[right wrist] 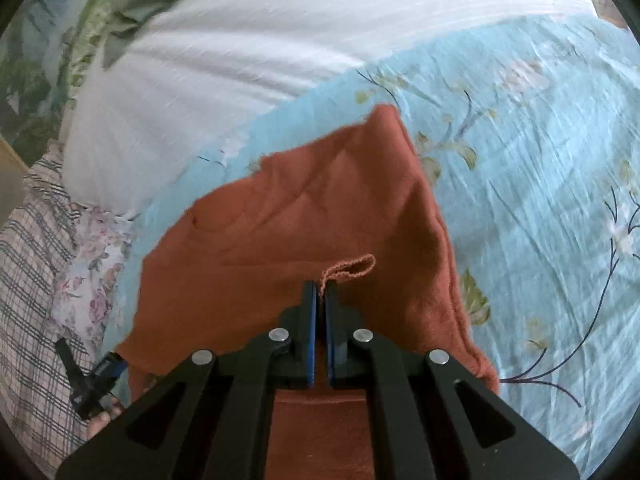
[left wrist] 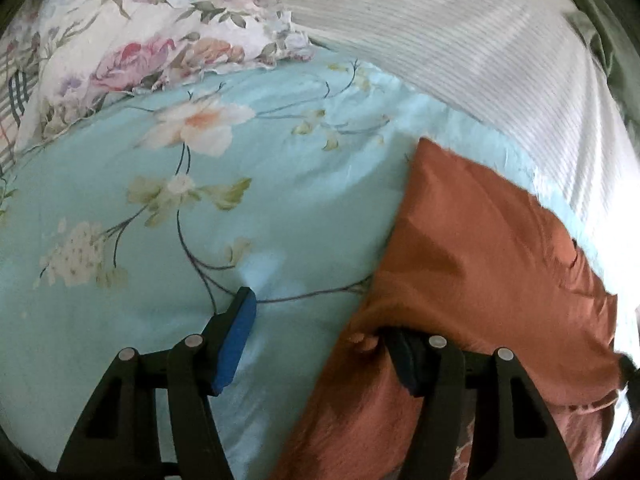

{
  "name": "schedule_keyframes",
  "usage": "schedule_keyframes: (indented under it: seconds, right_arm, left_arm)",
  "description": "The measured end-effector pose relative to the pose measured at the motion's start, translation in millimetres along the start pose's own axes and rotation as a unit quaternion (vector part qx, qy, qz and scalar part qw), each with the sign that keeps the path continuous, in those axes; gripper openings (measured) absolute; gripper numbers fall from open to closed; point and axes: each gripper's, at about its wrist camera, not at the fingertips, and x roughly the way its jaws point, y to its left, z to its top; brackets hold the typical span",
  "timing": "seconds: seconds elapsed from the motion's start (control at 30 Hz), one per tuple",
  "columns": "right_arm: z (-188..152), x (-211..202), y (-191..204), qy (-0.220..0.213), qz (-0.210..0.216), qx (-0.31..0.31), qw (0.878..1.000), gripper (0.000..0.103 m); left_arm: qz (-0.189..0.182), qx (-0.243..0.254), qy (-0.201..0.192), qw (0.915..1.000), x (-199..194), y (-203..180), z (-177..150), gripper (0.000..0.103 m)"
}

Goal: Fold small clothes

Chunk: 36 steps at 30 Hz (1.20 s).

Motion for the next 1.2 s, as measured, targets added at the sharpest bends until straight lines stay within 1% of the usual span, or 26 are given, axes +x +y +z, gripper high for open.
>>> schedule_keyframes:
  seconds: [0.07,0.17,0.2,0.23,0.27,0.3,0.33,0.37,0.4,0.47,0.5,0.53,0.57,0.6,0.63,0.73,0.8,0.83,0.9,0.93,0.97,1.0,1.07,1.13,1.2]
  right_arm:
    - [-2,2,2,0.004,-0.017,-0.011,1.000,0.004]
    - [-6,18,-4,0.031,-0.054,-0.011,0.998,0.004]
    - [-7,19,-9,0.036,-0.078,-0.003,0.996,0.004]
    - [-7,15,-10,0.028,-0.102,0.000,0.994,0.004]
    - [-7,7,-10,0.006,-0.119,0.005,0.993,0.004]
    - [-7,-4,-8,-0.019,-0.116,0.010,0.993,0.005]
    - [-7,-8,-3,-0.030,-0.106,0.008,0.994,0.005]
    - [-7,-9,4,-0.031,-0.090,-0.002,0.995,0.005]
    - [-9,-3,15,-0.014,-0.064,-0.021,0.998,0.005]
    - [-14,18,28,0.026,-0.037,-0.043,0.998,0.005]
    - [-17,29,29,0.044,-0.036,-0.050,0.997,0.005]
    - [-20,42,28,0.066,-0.050,-0.057,0.995,0.005]
    - [-24,53,22,0.084,-0.074,-0.053,0.992,0.005]
    - [-25,53,14,0.082,-0.062,-0.037,0.994,0.004]
    - [-24,49,9,0.076,-0.053,-0.025,0.995,0.004]
    - [-22,21,5,0.053,-0.070,-0.012,0.996,0.005]
    - [-25,-1,1,0.042,-0.061,-0.005,0.997,0.005]
    - [-25,-11,-3,0.040,-0.054,0.000,0.998,0.005]
    - [-32,-33,-11,0.039,-0.046,0.005,0.998,0.005]
    - [-35,-42,-14,0.037,-0.045,0.006,0.998,0.006]
    - [-42,-49,-15,0.036,-0.045,0.009,0.998,0.006]
    - [-48,-59,-22,0.039,-0.047,0.015,0.998,0.006]
    - [-60,-73,-34,0.042,-0.051,0.024,0.998,0.007]
    - [-71,-90,-49,0.041,-0.060,0.035,0.997,0.007]
    - [-78,-103,-62,0.038,-0.058,0.051,0.996,0.007]
  left_arm:
    - [-0.005,0.001,0.000,1.0000,-1,1,0,0.064]
    - [-0.008,0.002,0.004,1.0000,-2,3,-2,0.064]
    - [-0.008,0.004,0.004,1.0000,-2,2,-2,0.064]
    - [-0.008,0.005,0.004,1.0000,-3,2,-1,0.064]
    - [-0.010,0.003,0.005,0.9999,-3,3,-2,0.064]
    - [-0.011,0.002,0.006,0.9999,-3,4,-3,0.064]
    - [-0.011,0.001,0.006,0.9999,-3,4,-4,0.064]
    - [-0.009,0.002,0.006,0.9999,-2,3,-3,0.064]
    - [-0.006,0.005,0.007,0.9999,0,2,-2,0.064]
    - [0.002,0.009,0.008,0.9999,0,-1,-2,0.064]
    - [0.001,0.010,0.008,0.9999,0,0,-2,0.064]
    - [-0.003,0.008,0.009,0.9999,0,1,-2,0.064]
    - [-0.007,0.008,0.012,0.9999,-1,3,-2,0.064]
    - [-0.010,0.011,0.017,0.9998,-2,4,-1,0.064]
    - [-0.010,0.018,0.022,0.9996,-4,5,-1,0.064]
    - [-0.012,0.039,0.031,0.9987,-13,8,-4,0.064]
    - [-0.008,0.049,0.033,0.9982,-25,13,-8,0.063]
    - [-0.013,0.050,0.034,0.9981,-30,17,-10,0.063]
    - [-0.041,0.041,0.041,0.9975,-44,29,-18,0.065]
    - [-0.052,0.037,0.045,0.9970,-48,34,-21,0.067]
    - [-0.069,0.035,0.051,0.9957,-55,40,-28,0.068]
    - [-0.077,0.037,0.056,0.9948,-59,44,-31,0.068]
    - [-0.102,0.044,0.079,0.9908,-67,54,-45,0.068]
    - [-0.120,0.049,0.095,0.9870,-73,59,-55,0.069]
    - [-0.137,0.060,0.106,0.9830,-81,62,-66,0.069]
